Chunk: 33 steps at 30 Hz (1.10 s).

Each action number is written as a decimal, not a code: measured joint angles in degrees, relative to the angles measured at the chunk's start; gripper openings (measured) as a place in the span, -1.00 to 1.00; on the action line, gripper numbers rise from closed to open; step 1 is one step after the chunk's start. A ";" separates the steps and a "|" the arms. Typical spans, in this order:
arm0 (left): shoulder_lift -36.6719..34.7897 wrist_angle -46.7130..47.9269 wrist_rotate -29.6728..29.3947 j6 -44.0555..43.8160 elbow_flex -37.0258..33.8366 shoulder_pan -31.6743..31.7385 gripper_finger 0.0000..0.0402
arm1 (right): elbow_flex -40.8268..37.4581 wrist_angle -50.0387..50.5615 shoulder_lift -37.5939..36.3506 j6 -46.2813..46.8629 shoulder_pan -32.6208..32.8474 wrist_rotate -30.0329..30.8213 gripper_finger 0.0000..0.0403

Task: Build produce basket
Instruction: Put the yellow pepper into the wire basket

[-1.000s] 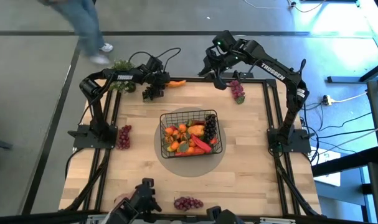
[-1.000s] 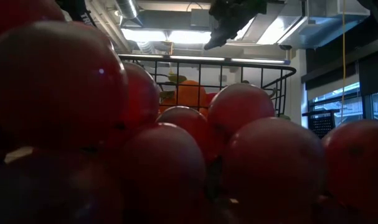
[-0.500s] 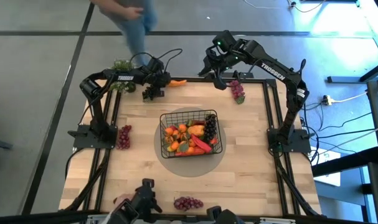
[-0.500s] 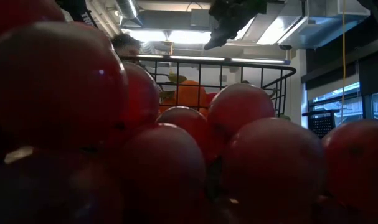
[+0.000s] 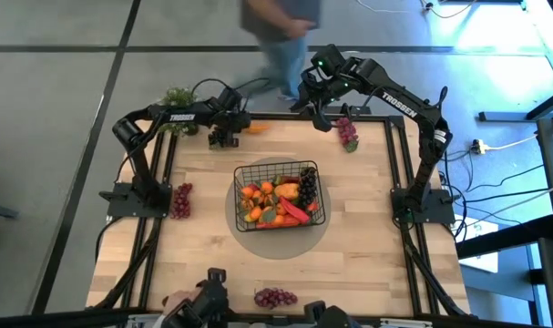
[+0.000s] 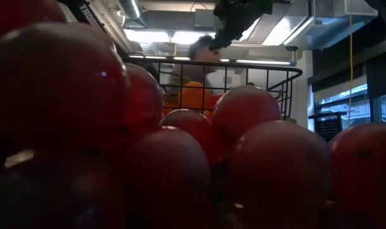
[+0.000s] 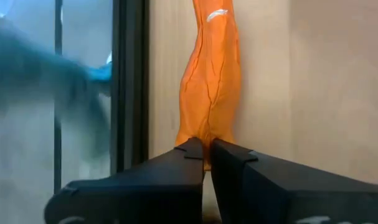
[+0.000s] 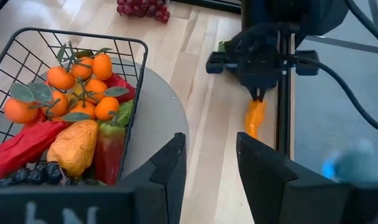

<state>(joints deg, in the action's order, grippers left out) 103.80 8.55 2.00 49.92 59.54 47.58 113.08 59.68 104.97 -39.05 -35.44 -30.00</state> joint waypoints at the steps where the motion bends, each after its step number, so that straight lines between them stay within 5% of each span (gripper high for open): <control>1: -0.51 0.55 -0.18 -0.14 -0.03 -0.07 -1.00 | 0.00 0.11 0.00 0.00 0.00 0.02 -0.36; 17: -14.83 13.62 -1.41 -3.55 0.29 -4.58 -1.00 | 0.19 3.57 -0.90 -0.15 -0.73 0.44 -0.36; 33: -29.06 18.15 0.93 -17.58 0.32 -22.50 -1.00 | 0.24 5.58 -1.33 -0.27 -4.23 0.52 -0.36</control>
<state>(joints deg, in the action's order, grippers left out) 74.74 26.70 2.93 32.35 59.86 25.07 113.32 65.25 103.63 -39.32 -39.67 -29.47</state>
